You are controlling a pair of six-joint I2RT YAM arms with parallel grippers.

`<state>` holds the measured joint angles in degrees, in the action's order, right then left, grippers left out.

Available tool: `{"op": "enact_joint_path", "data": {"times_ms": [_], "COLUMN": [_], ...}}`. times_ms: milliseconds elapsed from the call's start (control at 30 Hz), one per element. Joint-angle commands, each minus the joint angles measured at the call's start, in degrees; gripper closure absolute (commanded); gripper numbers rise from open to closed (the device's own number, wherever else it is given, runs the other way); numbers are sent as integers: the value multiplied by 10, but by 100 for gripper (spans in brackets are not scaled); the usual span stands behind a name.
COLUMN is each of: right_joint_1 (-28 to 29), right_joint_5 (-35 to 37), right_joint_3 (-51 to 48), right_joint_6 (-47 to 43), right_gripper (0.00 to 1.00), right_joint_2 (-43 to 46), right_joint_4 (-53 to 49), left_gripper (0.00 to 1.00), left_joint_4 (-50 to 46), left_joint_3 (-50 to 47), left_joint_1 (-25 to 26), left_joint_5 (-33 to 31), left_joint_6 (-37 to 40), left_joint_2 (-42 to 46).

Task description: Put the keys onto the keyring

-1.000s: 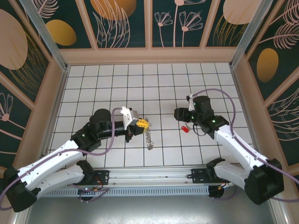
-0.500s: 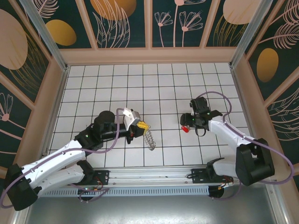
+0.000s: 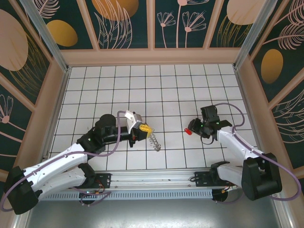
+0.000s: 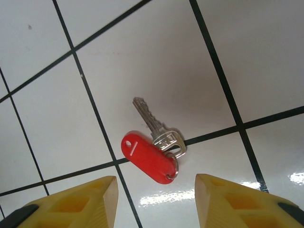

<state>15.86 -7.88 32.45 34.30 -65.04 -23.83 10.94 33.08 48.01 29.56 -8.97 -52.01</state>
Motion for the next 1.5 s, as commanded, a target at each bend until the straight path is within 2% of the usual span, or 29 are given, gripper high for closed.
{"op": "enact_joint_path", "data": {"times_ms": [0, 133, 267, 600, 867, 1167, 1467], "right_joint_1": [-6, -6, -7, -8, -14, -21, -31], "right_joint_5": [-25, -33, -43, -44, -47, -56, -65], "right_joint_3": [-22, -31, -39, -56, -67, -82, -85], "right_joint_6": [23, 21, 24, 27, 30, 33, 32], "right_gripper": [56, 58, 65, 68, 76, 78, 83], "right_joint_2": [0, -16, -16, -24, -27, -21, -24], "right_joint_4": [22, 28, 44, 66, 84, 102, 115], "left_gripper": [100, 100, 100, 100, 100, 100, 100], "left_joint_4": [48, 48, 52, 51, 50, 51, 52], "left_joint_3": [0, 0, -2, 0, 1, 1, 1], "left_joint_1": [1, 1, 1, 1, 1, 1, 1], "left_joint_5": [17, 17, 19, 24, 28, 31, 35], "left_joint_6": [-10, -8, -8, -10, -11, -11, -12], "left_joint_2": [9, 8, 7, 8, 6, 6, 5]}}
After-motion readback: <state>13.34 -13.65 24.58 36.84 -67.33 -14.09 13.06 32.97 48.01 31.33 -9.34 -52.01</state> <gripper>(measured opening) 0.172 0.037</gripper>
